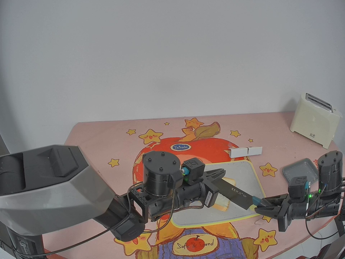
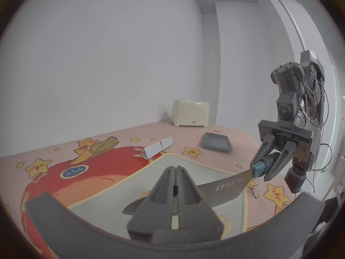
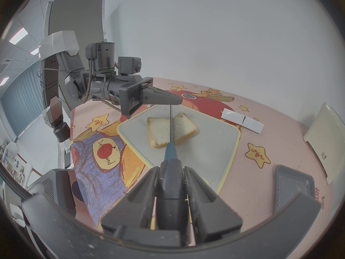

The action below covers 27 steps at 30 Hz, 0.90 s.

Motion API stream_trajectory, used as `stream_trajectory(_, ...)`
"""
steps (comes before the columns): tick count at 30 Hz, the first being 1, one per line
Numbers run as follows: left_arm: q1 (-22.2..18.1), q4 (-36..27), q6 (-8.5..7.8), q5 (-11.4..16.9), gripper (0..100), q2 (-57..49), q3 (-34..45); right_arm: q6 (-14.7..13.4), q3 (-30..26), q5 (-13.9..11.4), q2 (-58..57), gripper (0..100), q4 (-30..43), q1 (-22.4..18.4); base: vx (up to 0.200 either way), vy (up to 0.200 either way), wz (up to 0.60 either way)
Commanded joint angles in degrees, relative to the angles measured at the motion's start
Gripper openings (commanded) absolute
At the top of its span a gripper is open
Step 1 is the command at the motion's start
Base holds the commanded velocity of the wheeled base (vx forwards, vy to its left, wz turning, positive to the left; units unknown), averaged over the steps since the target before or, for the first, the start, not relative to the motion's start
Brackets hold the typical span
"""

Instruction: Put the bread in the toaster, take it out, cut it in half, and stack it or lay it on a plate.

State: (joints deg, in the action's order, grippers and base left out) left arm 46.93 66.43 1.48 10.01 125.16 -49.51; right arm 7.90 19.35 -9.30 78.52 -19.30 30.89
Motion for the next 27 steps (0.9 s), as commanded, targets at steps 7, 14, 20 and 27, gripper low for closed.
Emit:
stream_trajectory(7, 0.2, 0.1, 0.02, 0.0, 0, 0.1, -0.1, 0.0, -0.3, 0.0, 0.2, 0, 0.2, 0.0, 0.000, 0.000, 0.00)
stream_trajectory(14, 0.2, 0.1, 0.02, 0.0, 0, 0.1, 0.0, 0.0, -0.4, 0.0, 0.1, 0, 0.2, -0.1, 0.000, 0.000, 0.00)
stream_trajectory(20, 0.1, 0.0, 0.11, -0.1, 0, 0.4, 0.8, -0.3, 0.8, -0.2, -0.4, 0, -0.7, -0.3, 0.000, 0.000, 0.00)
stream_trajectory(27, 0.1, 0.0, 0.02, -0.1, 0, 0.4, 1.3, -0.5, 1.2, -0.3, -0.3, 0, -0.6, -0.5, 0.000, 0.000, 0.00)
